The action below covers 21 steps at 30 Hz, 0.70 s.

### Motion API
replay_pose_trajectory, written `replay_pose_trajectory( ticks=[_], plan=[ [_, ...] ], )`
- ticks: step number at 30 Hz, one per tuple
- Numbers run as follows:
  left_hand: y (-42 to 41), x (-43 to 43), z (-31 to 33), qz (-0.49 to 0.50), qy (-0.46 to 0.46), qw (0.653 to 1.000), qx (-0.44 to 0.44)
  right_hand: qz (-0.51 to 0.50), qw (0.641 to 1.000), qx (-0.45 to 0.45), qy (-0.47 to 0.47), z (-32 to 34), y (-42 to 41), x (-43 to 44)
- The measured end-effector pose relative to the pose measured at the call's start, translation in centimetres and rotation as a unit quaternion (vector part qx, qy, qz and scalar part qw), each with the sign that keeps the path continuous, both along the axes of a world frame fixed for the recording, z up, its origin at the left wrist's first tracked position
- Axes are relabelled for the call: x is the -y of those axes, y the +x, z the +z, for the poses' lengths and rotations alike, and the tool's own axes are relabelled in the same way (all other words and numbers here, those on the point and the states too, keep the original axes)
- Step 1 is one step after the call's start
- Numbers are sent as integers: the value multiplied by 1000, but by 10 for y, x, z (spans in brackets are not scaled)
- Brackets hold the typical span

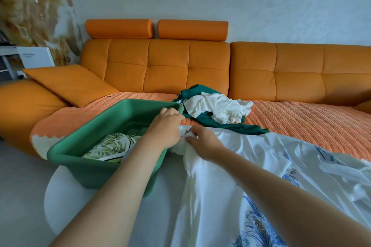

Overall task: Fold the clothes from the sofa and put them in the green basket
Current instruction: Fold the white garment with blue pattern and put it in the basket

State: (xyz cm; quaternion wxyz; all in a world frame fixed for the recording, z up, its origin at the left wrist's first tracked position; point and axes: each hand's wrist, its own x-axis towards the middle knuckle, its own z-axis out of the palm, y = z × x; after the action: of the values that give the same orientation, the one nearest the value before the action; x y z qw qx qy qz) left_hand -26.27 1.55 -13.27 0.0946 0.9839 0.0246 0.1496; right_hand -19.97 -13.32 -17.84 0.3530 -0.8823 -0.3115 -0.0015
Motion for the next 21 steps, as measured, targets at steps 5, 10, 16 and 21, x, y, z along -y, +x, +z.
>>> replay_pose_trajectory(
  ticks=[5,10,16,21],
  plan=[
    [0,33,-4,-88,8,994,-71,-21,982,-85,169,18,12,50],
    [12,57,-18,-53,12,998,-39,-12,974,-130,183,16,10,94],
    [30,63,-16,-11,29,999,-27,-132,987,-87,7,-9,26,134],
    [46,67,-10,5,4,998,56,-134,981,-85,-115,-32,30,157]
  ],
)
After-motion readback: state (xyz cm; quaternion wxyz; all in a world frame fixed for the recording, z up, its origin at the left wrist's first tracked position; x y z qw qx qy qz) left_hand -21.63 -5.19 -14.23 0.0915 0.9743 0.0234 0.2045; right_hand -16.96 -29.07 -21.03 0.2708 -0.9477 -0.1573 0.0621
